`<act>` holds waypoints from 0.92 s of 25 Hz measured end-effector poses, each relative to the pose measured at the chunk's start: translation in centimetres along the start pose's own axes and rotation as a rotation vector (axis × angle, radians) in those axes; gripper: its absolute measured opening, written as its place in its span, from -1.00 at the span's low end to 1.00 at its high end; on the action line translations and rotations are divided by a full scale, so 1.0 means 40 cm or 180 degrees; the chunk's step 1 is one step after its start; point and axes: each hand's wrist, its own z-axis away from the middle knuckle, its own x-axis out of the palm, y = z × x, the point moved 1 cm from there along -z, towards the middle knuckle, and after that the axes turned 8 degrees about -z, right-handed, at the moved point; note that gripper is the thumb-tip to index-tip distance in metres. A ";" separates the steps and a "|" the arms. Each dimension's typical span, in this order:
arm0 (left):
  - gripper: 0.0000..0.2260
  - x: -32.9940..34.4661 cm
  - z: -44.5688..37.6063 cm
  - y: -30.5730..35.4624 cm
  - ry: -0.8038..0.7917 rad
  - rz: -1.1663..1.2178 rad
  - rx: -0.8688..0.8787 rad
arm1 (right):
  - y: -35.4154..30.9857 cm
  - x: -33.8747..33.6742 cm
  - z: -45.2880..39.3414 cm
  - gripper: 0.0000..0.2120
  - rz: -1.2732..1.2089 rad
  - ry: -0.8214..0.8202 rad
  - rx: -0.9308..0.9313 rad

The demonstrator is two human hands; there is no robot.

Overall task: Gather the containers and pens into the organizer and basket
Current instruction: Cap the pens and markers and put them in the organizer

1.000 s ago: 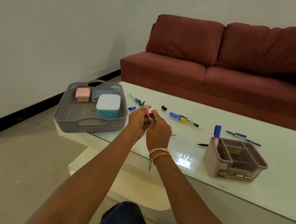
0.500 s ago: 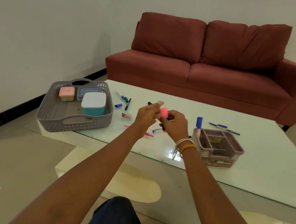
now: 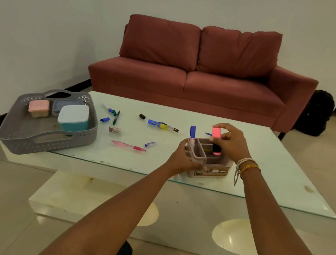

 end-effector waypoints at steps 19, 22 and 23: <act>-0.53 -0.130 0.049 -0.076 0.1617 -0.0211 0.0426 | -0.026 0.099 -0.015 -0.89 0.0488 0.0335 -0.0242; -0.82 -0.216 0.091 -0.114 0.2157 -0.0446 0.0575 | -0.073 0.198 -0.018 -0.89 0.0265 0.0479 -0.0720; -0.86 -0.246 0.098 -0.128 0.2241 -0.0585 0.0535 | -0.085 0.233 -0.021 -0.89 0.0182 0.0467 -0.0829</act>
